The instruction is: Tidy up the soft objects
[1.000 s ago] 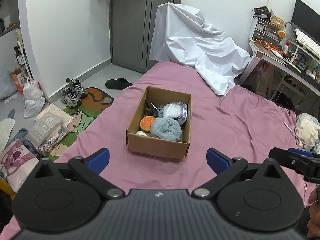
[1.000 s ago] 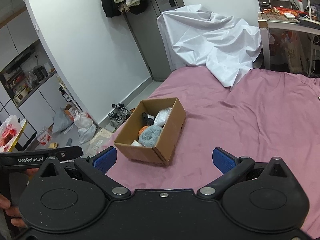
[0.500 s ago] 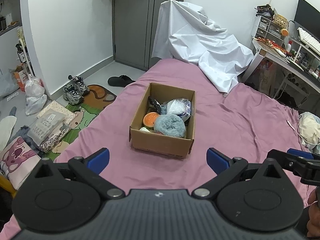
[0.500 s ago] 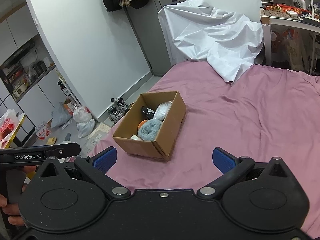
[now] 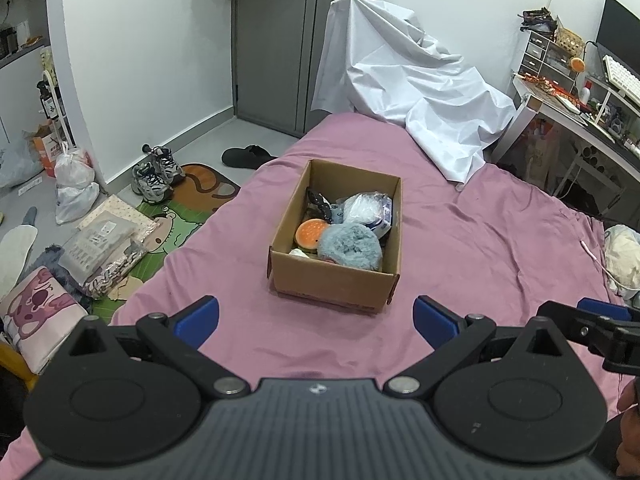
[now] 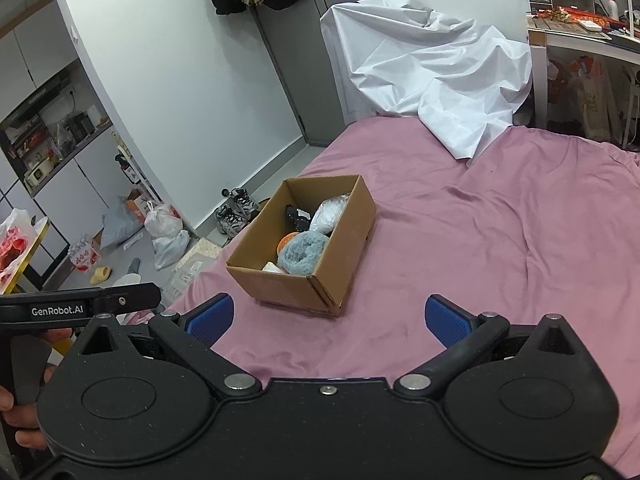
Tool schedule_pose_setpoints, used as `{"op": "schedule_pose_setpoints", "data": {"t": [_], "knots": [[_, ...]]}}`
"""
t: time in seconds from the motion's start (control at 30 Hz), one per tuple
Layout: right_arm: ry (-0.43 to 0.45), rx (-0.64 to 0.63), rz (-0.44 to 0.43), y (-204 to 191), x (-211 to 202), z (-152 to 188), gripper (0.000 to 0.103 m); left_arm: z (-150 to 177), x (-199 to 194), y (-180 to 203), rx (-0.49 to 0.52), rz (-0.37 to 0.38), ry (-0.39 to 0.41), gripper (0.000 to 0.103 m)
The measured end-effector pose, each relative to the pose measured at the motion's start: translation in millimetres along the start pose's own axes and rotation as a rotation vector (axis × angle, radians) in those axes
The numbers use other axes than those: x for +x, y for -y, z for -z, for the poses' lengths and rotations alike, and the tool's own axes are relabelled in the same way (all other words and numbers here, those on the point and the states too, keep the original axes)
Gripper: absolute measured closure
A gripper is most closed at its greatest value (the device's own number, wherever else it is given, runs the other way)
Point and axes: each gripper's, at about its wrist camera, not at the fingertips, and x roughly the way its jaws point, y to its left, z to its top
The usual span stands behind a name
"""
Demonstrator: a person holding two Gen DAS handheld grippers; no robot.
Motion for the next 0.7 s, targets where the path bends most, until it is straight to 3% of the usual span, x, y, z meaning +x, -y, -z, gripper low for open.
{"op": "schedule_pose_setpoints", "data": {"t": [0.7], "knots": [[-0.021,0.007,0.003,-2.4,8.2,3.1,0.0,4.6,6.5,-9.6,-0.027,-0.01,-0.016,0.001]]}}
